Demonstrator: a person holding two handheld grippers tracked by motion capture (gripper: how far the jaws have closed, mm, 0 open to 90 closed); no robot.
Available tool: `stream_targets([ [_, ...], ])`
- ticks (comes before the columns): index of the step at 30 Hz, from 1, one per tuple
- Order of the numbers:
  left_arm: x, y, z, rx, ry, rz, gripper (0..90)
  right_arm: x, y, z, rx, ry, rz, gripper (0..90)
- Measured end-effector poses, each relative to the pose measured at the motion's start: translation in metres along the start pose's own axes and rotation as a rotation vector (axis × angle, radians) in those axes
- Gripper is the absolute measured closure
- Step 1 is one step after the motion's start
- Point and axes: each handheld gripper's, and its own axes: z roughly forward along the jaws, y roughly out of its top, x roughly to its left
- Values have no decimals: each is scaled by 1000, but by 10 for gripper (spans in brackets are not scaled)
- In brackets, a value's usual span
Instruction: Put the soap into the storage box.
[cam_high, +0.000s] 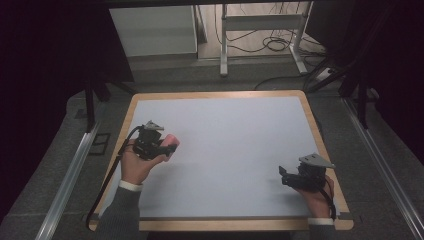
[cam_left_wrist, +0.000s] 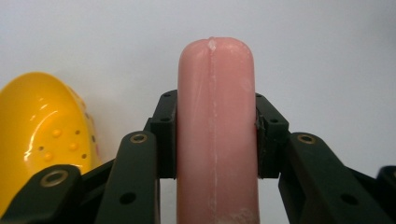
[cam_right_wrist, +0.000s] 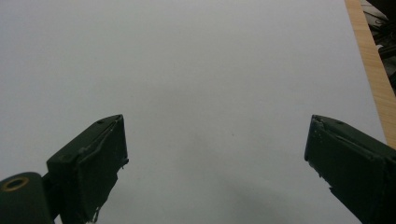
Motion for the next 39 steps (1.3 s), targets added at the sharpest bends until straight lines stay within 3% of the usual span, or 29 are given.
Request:
stream_targets([
  [19, 18, 0, -10, -12, 42, -33, 600, 1, 1, -1, -3, -5, -4, 57],
  [39, 36, 2, -12, 9, 72, -45, 600, 2, 0, 0, 1, -6, -2, 57],
])
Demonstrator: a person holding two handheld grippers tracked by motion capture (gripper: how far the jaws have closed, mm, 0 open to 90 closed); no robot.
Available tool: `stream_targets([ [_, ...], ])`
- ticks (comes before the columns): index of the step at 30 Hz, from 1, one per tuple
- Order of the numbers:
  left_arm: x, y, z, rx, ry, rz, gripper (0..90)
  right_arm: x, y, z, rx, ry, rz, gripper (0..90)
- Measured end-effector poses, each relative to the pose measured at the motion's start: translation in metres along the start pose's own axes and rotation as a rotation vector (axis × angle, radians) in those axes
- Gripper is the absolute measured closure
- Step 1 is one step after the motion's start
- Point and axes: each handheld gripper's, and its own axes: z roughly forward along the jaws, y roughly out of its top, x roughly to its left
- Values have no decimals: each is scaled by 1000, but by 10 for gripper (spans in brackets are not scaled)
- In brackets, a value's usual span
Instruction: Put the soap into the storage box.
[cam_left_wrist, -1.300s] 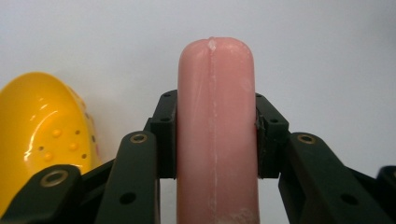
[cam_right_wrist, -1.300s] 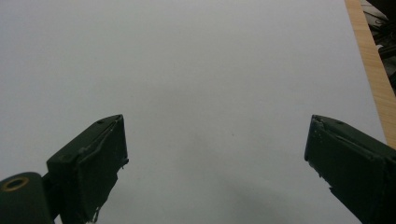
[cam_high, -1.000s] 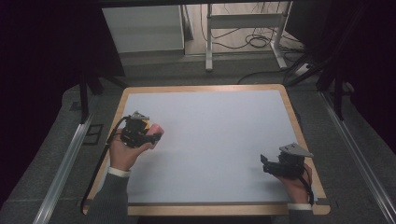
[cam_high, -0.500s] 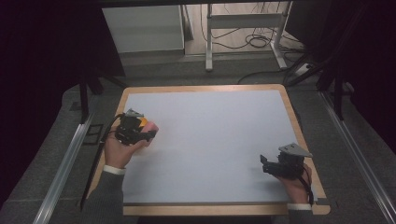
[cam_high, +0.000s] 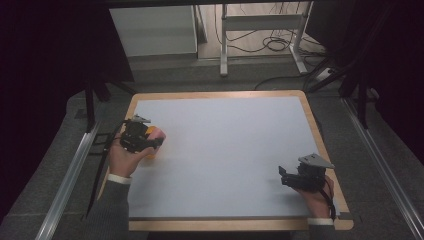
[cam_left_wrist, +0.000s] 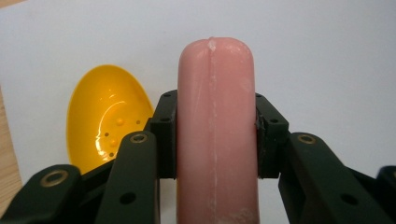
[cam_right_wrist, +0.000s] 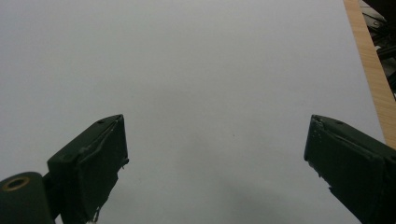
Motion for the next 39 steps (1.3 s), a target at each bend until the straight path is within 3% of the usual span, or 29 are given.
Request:
stream_targets([
  [18, 18, 2, -1, -3, 9, -40, 600, 1, 0, -1, -15, -3, -8, 58],
  [37, 38, 2, 18, 54, 51, -76, 600, 1, -1, 1, -8, -4, -7, 58],
  [39, 43, 1, 20, 44, 54, -89, 600, 0, -1, 1, 1, -5, -3, 58],
])
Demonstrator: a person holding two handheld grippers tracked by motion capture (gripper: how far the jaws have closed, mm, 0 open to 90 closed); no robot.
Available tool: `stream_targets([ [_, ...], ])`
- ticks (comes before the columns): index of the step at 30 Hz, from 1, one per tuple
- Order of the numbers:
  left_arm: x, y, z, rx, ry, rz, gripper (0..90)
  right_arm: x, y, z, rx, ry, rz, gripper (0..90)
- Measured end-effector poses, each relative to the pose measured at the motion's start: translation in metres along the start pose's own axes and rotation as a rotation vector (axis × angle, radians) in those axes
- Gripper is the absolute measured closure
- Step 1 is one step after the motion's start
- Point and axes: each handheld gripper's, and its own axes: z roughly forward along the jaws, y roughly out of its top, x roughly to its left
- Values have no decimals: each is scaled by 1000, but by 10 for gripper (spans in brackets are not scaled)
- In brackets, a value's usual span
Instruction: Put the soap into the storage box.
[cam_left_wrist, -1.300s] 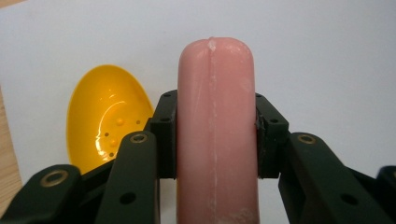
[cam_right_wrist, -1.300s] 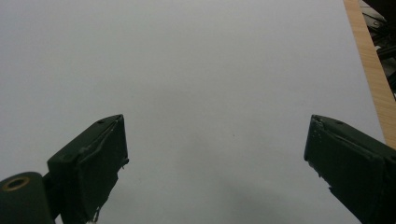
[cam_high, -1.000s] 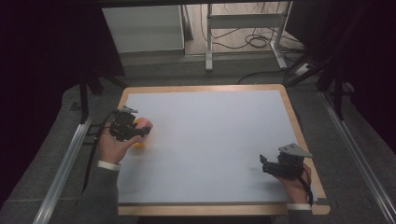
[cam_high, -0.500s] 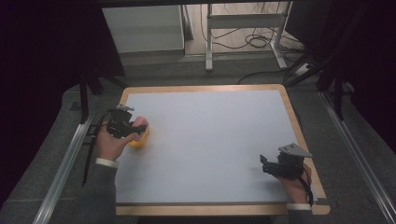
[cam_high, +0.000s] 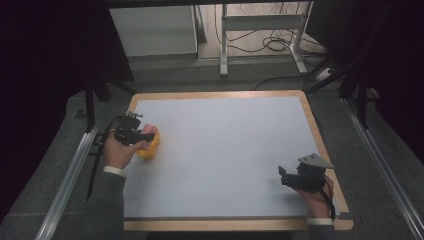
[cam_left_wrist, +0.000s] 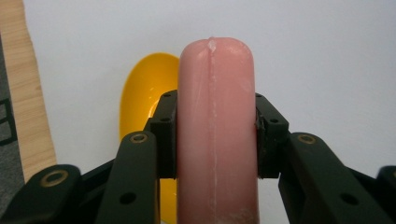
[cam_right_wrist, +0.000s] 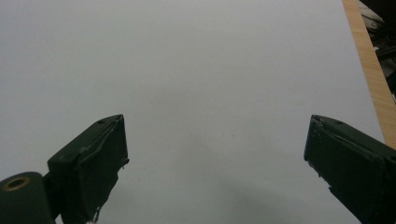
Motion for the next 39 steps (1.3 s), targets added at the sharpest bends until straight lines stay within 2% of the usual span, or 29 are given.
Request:
stream_targets([
  [3, 5, 0, 4, 7, 25, -14, 600, 0, 0, 1, 9, -4, 1, 59],
  [6, 8, 0, 7, 11, 14, -25, 600, 0, 0, 1, 8, -6, 2, 60],
  [17, 14, -3, 19, 47, 25, -37, 601, 0, -1, 1, 11, -9, 4, 61],
  [26, 21, -9, 35, 81, 21, -58, 600, 0, -2, 3, 19, -11, 7, 61],
  [39, 19, -12, 44, 95, 22, -55, 597, 0, -2, 3, 21, -15, 5, 61],
])
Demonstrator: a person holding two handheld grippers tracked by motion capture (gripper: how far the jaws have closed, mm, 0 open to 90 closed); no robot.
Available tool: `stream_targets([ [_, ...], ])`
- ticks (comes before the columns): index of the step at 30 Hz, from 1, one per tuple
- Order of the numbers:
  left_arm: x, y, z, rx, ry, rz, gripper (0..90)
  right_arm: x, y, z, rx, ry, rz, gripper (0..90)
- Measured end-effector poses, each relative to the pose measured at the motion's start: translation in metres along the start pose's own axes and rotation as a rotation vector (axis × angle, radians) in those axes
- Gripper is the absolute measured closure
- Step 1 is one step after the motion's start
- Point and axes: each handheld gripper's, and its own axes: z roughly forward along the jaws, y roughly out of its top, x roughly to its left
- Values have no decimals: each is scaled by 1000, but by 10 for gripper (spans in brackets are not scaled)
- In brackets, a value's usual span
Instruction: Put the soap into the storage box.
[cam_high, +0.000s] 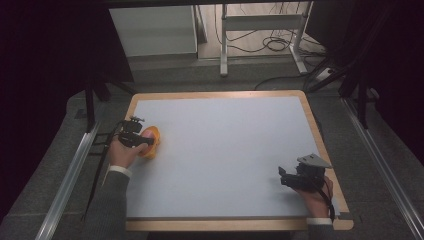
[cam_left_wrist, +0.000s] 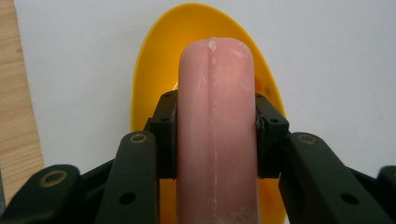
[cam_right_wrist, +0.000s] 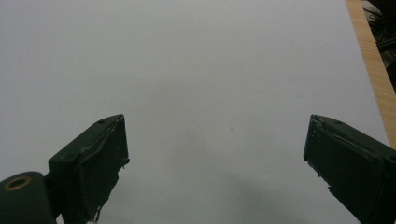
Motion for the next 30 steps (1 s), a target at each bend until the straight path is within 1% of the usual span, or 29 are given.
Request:
stream_targets([
  [1, 0, 0, 0, 0, 0, 0, 592, 0, 0, 0, 0, 0, 0, 61],
  [2, 0, 0, -3, -22, -6, -3, 562, -1, 0, 0, -2, -1, 3, 61],
  [5, 0, 0, -6, -27, -8, -7, 491, -1, 0, -1, -5, -1, 3, 61],
  [6, 0, 0, -10, -48, -15, -10, 472, -1, 1, -1, -6, -3, 3, 62],
  [7, 0, 0, -10, -48, -15, -10, 448, -1, 1, -1, -6, -3, 3, 62],
  [8, -1, 0, -16, -78, -15, -10, 415, 0, 1, -2, -8, -5, 2, 62],
  [9, -1, -1, -19, -93, -14, -10, 398, 0, 1, -2, -9, -5, 2, 62],
  [11, -2, -1, -22, -100, -18, -8, 375, 0, 1, -2, -9, -6, 2, 62],
  [12, -3, -2, -26, -111, -18, -2, 362, 0, 1, -2, -9, -10, 1, 62],
  [14, -4, -2, -27, -116, -21, 1, 345, 0, 1, -2, -10, -11, 1, 62],
  [15, -6, -4, -32, -128, -29, 9, 337, 1, 1, -2, -11, -10, 1, 62],
  [17, -9, -6, -37, -144, -42, 18, 321, 1, 2, -2, -12, -11, 0, 62],
  [18, -9, -6, -37, -144, -42, 18, 312, 1, 2, -2, -12, -11, 0, 62],
  [19, -11, -8, -40, -156, -53, 26, 303, 1, 2, -2, -15, -12, 2, 62],
  [20, -14, -11, -44, -181, -68, 39, 300, 1, 2, -2, -16, -11, 3, 62],
  [21, -16, -13, -45, -200, -76, 42, 299, 1, 2, -2, -17, -11, 2, 62],
  [22, -18, -16, -47, -210, -83, 53, 300, 1, 2, -2, -15, -12, 2, 62],
  [25, -22, -21, -49, -225, -97, 65, 295, 1, 2, -2, -18, -10, 0, 63],
  [27, -29, -29, -52, -242, -115, 80, 295, 1, 3, -3, -21, -8, -2, 62],
  [29, -34, -36, -52, -248, -131, 94, 293, 1, 3, -4, -24, -8, -5, 62],
  [30, -34, -36, -52, -248, -131, 94, 290, 1, 3, -4, -24, -8, -5, 62],
])
